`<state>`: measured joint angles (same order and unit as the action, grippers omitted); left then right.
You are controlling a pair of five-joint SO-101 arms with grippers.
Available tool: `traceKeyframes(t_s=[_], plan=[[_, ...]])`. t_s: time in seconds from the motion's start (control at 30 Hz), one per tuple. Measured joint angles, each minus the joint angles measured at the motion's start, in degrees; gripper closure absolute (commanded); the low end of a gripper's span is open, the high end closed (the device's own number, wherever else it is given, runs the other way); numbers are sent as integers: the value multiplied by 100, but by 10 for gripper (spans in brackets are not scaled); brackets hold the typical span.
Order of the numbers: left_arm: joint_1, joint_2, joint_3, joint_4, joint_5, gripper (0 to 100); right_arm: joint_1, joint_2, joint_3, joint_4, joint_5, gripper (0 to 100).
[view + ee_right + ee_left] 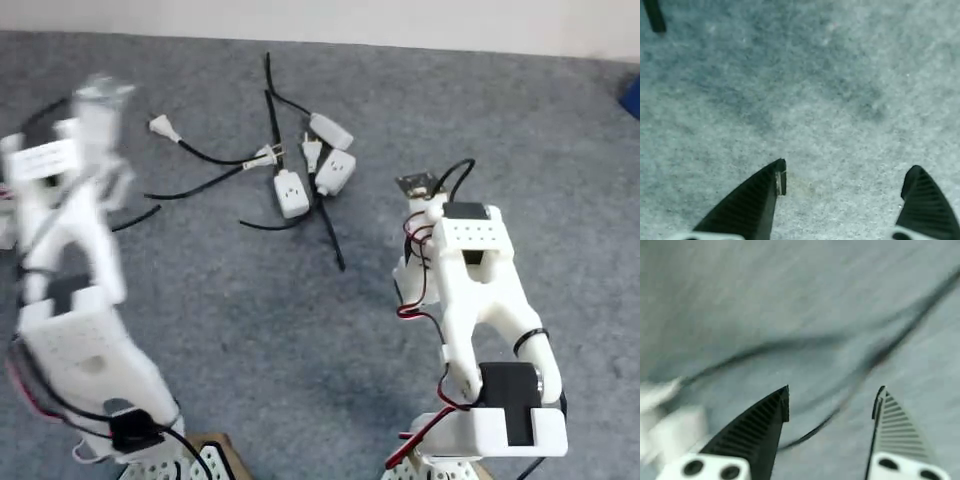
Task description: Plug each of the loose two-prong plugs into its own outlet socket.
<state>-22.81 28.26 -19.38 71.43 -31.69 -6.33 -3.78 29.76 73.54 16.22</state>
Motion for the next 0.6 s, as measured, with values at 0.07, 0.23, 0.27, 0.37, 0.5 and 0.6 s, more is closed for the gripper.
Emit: traceKeyframes(t_s=[0.07, 0.23, 0.27, 0.37, 0.5, 0.6], plan=[[695, 9, -202, -79, 387, 729, 0, 0, 0, 0, 0, 648], [2119, 9, -914, -580, 1275, 729, 0, 0, 123, -220, 0, 648], [2277, 9, -1020, -765, 1512, 729, 0, 0, 229, -299, 0, 648], [2558, 185, -1354, -1178, 2101, 729, 0, 0, 422, -413, 0, 648], [2699, 1029, -1978, -1275, 2426, 730, 0, 0, 448, -431, 0, 648], [2734, 1811, -2708, -1275, 2497, 730, 0, -97, 501, -440, 0, 648]])
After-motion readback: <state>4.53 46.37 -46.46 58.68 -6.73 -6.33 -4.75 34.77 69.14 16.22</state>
